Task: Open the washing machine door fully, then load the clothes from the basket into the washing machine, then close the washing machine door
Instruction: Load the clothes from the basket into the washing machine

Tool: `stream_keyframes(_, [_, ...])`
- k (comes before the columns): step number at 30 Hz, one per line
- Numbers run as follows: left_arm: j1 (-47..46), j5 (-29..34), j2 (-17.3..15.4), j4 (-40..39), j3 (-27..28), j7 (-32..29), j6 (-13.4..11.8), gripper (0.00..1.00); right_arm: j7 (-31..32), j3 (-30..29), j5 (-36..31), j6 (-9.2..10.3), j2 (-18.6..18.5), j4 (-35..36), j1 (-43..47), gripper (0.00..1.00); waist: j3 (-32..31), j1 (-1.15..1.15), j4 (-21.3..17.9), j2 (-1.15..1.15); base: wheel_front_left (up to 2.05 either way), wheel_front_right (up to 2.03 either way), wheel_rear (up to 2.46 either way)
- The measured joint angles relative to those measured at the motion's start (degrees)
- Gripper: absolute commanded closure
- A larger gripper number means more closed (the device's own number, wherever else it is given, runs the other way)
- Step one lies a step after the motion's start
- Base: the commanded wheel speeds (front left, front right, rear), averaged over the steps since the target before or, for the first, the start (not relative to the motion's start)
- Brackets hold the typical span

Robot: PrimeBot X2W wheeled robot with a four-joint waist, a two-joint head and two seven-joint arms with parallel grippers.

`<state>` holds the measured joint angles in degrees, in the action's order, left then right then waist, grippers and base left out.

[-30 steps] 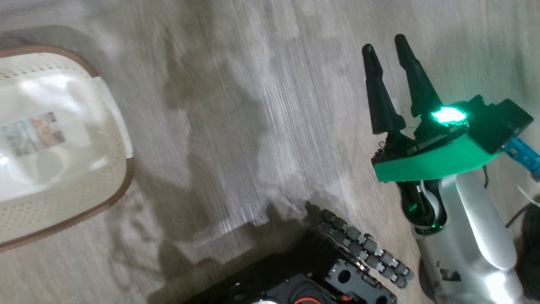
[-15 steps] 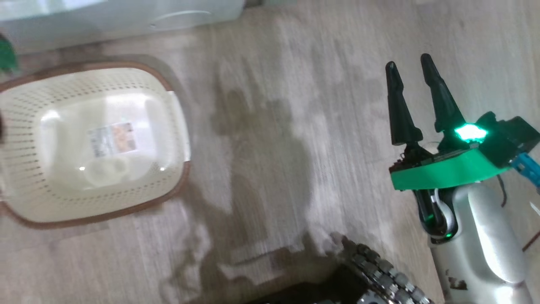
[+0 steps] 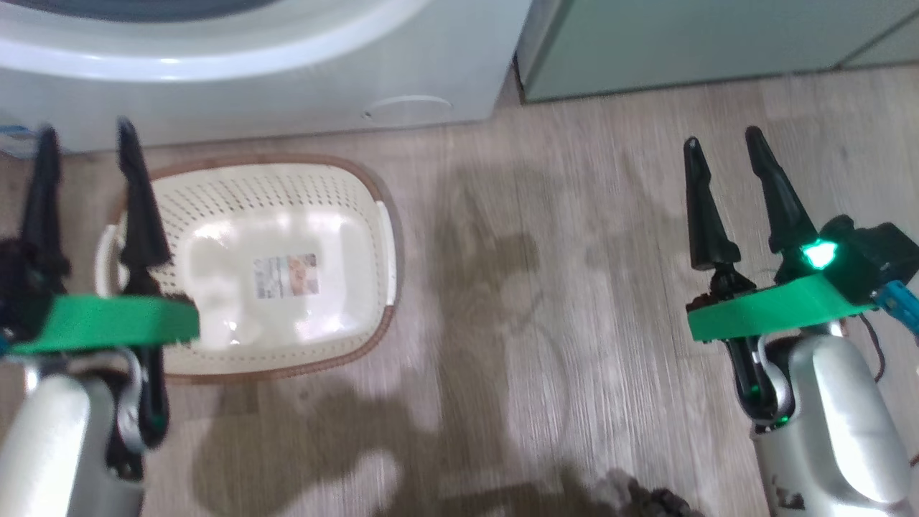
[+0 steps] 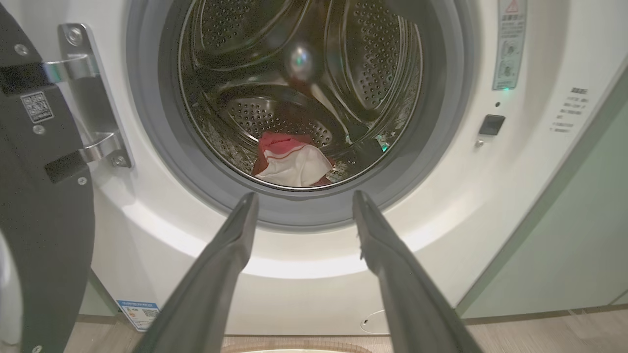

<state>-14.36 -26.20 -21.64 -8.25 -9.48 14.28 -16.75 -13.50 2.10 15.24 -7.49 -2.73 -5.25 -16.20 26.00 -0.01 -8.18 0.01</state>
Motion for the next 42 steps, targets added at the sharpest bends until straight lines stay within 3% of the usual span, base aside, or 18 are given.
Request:
stream_keyframes(10, [7.1, 3.5, 3.7, 2.6, -1.5, 0.4, 2.3, 0.0, 3.9, -2.2, -2.6, 0.0, 0.0, 0.4, 6.1, 0.0, -8.6, 0.0, 3.2, 0.0, 0.0, 0.0, 0.0])
stream_keyframes(23, [14.5, 5.0, 5.8, 5.4, -1.9, 0.4, 4.5, 0.0, 8.1, -3.9, -3.2, 0.0, 0.0, 4.5, 14.0, 0.0, -18.6, 0.0, 4.5, 0.0, 0.0, 0.0, 0.0])
stream_keyframes(30, [16.1, 5.1, 6.1, 7.0, -3.8, 0.4, 5.9, 0.0, 9.6, -4.0, -3.6, 0.0, 0.0, 6.3, 17.1, 0.0, -21.9, 0.0, 4.7, 0.0, 0.0, 0.0, 0.0])
stream_keyframes(42, [16.5, 5.1, 6.1, 8.4, -5.0, 0.4, 6.1, 0.0, 10.5, -4.5, -3.6, 0.0, 0.0, 7.6, 18.6, 0.0, -24.0, 0.0, 5.1, 0.0, 0.0, 0.0, 0.0])
